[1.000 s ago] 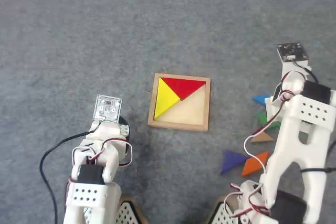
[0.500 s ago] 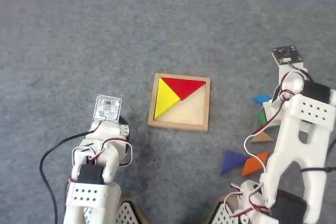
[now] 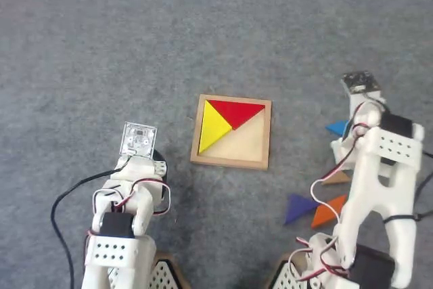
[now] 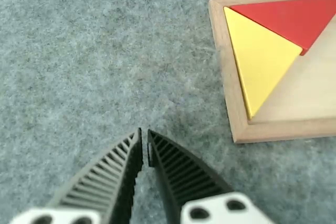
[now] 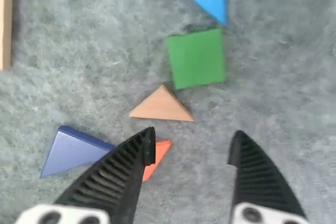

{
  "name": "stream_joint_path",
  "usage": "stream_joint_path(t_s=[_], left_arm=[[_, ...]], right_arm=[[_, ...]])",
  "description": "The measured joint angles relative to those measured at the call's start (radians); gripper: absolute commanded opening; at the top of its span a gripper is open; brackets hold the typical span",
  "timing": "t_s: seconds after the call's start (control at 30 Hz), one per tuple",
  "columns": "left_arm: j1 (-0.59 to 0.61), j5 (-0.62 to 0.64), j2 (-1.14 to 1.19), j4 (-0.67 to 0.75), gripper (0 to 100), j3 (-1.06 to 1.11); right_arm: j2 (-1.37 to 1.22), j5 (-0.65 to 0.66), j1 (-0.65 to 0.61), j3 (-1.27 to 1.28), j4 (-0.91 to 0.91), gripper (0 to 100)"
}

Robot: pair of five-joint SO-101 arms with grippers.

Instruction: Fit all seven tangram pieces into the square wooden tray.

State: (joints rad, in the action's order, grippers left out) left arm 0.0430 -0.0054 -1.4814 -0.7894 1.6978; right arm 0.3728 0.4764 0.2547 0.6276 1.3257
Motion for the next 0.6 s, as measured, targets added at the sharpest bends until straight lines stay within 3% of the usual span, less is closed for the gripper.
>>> stream_joint_path(t_s=[0.37,0.6], left_arm=[[0.000,0.000,0.000,0.000,2,0.000],[0.000,0.000,0.000,0.000,2,0.000]], right_arm=[[0.000,-0.054,-0.207,0.109,-0.012,28.9],[-0.017,-0.133,-0.175,0.124,-0.092,28.9]])
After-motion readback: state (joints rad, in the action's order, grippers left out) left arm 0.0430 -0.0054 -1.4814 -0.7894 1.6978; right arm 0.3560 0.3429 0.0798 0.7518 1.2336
